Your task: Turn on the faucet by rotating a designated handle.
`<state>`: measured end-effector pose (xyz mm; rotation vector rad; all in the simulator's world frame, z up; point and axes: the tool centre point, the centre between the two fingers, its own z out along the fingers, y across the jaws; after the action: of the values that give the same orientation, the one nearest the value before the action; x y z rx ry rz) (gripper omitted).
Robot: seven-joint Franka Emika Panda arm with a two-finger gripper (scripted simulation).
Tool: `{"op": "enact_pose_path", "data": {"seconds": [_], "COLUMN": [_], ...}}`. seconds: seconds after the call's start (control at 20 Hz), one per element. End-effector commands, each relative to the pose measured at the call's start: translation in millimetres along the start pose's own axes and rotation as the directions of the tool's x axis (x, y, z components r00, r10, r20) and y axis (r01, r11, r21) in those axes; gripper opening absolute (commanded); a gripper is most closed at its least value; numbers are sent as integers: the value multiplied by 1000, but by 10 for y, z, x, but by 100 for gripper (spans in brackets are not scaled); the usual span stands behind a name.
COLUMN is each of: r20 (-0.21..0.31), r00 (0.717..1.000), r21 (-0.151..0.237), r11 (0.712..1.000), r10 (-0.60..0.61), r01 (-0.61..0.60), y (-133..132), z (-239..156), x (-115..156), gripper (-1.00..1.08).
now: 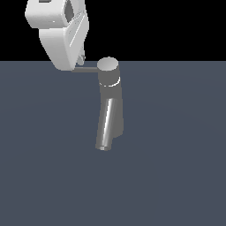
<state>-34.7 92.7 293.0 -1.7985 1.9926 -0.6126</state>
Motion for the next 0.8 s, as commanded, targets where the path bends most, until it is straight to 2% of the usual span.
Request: {"op": "enact_pose_path", "data": {"seconds": [0.0,0.6,0.75], "r20": [-3,-4,-4], "r00": [1000,1000,1000], "r21": [2,2,2], "r11": [1000,1000,1000], "r10": [7,8,8], "r01": [-7,-8,-8], "y": [-9,-11,84], "z": [12,13,13], "x": [2,6,-2], "gripper": [-100,-100,-100]}}
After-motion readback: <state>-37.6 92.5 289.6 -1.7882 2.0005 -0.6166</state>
